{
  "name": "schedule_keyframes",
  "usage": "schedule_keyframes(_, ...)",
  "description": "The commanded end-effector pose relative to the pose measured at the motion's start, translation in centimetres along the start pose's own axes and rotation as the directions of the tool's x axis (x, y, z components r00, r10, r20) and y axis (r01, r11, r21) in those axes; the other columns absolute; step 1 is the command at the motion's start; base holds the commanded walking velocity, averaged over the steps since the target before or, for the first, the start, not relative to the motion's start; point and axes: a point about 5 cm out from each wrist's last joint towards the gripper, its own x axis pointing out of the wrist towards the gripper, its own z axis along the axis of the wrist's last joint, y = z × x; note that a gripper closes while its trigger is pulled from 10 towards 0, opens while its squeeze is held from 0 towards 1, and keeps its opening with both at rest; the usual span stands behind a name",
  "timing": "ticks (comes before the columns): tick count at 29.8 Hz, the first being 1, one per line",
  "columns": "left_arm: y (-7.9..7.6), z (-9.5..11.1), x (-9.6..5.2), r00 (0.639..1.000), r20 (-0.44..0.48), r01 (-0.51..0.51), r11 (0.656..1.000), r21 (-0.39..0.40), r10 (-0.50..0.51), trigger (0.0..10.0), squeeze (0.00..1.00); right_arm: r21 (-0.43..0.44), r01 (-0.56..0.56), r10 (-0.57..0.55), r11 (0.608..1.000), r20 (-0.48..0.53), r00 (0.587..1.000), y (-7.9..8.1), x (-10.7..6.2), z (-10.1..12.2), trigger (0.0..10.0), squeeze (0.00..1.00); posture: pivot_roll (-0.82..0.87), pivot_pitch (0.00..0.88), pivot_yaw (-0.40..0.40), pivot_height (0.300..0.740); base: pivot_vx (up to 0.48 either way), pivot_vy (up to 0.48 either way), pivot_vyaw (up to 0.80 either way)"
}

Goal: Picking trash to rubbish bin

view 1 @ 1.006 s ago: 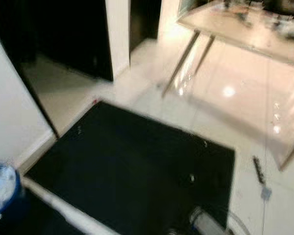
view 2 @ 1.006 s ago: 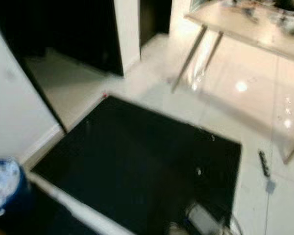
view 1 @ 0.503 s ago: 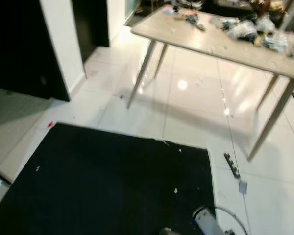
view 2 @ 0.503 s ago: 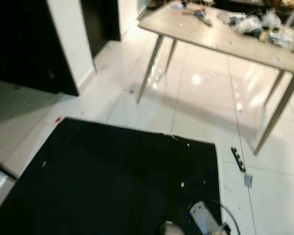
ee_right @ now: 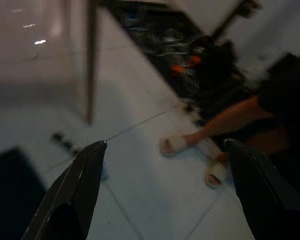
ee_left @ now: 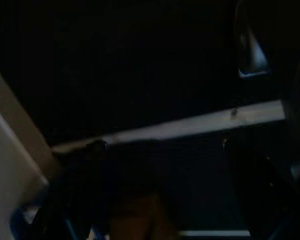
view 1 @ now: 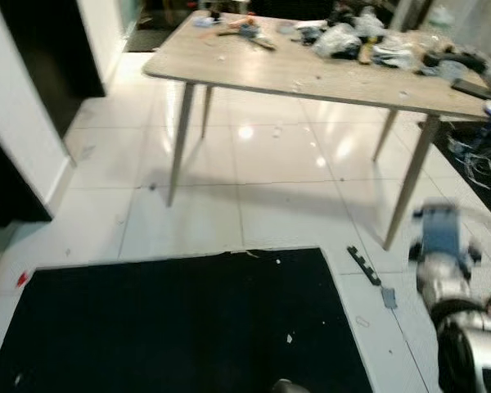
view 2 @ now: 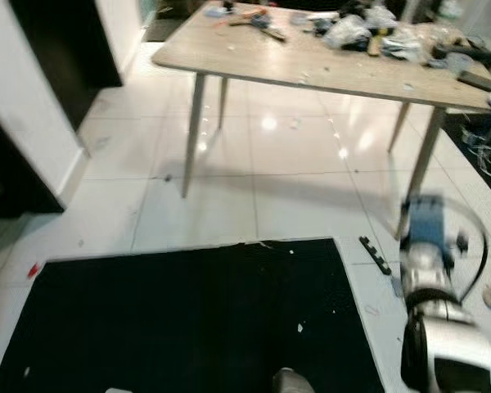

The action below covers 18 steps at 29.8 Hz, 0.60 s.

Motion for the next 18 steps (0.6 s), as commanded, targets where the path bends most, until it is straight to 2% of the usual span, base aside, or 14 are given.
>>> schedule_keyframes(1, -0.7, 3.8, 0.1, 0.989, 0.144, 0.022, 1.000, 0.006, -0.023, 10.0, 0.00, 0.076, 0.019, -0.025, 0.997, 0.071, 0.997, -0.3, 0.4, 2.4, 10.0, 0.00, -0.03, 0.038, 0.009, 0.740, 0.480, 0.000, -0.80)
schedule_keyframes(3, -0.7, 3.8, 0.1, 0.989, 0.146, 0.024, 1.000, 0.002, -0.024, 10.0, 0.00, 0.147, -0.012, -0.015, 0.989, 0.183, 0.983, -0.4, 0.7, 6.2, 10.0, 0.00, -0.02, 0.040, 0.001, 0.740, 0.480, 0.000, -0.80)
schedule_keyframes(5, -0.7, 3.8, 0.1, 0.989, 0.146, 0.024, 1.000, 0.002, -0.024, 10.0, 0.00, 0.147, -0.012, -0.015, 0.989, 0.183, 0.983, -0.4, 0.7, 6.2, 10.0, 0.00, -0.02, 0.040, 0.001, 0.740, 0.480, 0.000, -0.80)
schedule_keyframes(7, -1.0, 3.4, 0.1, 0.990, 0.139, 0.030, 1.000, 0.000, -0.030, 10.0, 0.00, 0.216, -0.120, 0.060, 0.969, 0.267, 0.962, 0.5, 0.5, 9.7, 10.0, 0.00, -0.02, 0.040, 0.000, 0.740, 0.480, 0.000, -0.80)
schedule_keyframes(13, -1.2, 3.3, 0.1, 0.990, 0.135, 0.035, 0.999, 0.000, -0.035, 10.0, 0.00, 0.218, -0.203, 0.131, 0.955, 0.305, 0.943, 1.8, 0.0, 10.7, 10.0, 0.00, -0.02, 0.044, 0.001, 0.740, 0.480, 0.000, -0.80)
schedule_keyframes(16, -1.1, 3.3, 0.1, 0.990, 0.135, 0.037, 0.999, 0.002, -0.037, 10.0, 0.00, 0.200, -0.274, 0.202, 0.941, 0.318, 0.926, 3.1, -0.4, 10.9, 10.0, 0.00, -0.02, 0.045, 0.002, 0.740, 0.480, 0.000, -0.80)
schedule_keyframes(18, -1.1, 3.3, 0.1, 0.990, 0.135, 0.037, 0.999, 0.007, -0.037, 10.0, 0.00, 0.169, -0.320, 0.248, 0.932, 0.344, 0.905, 3.8, -0.8, 11.0, 10.0, 0.00, -0.03, 0.043, 0.005, 0.740, 0.480, 0.000, 0.00)
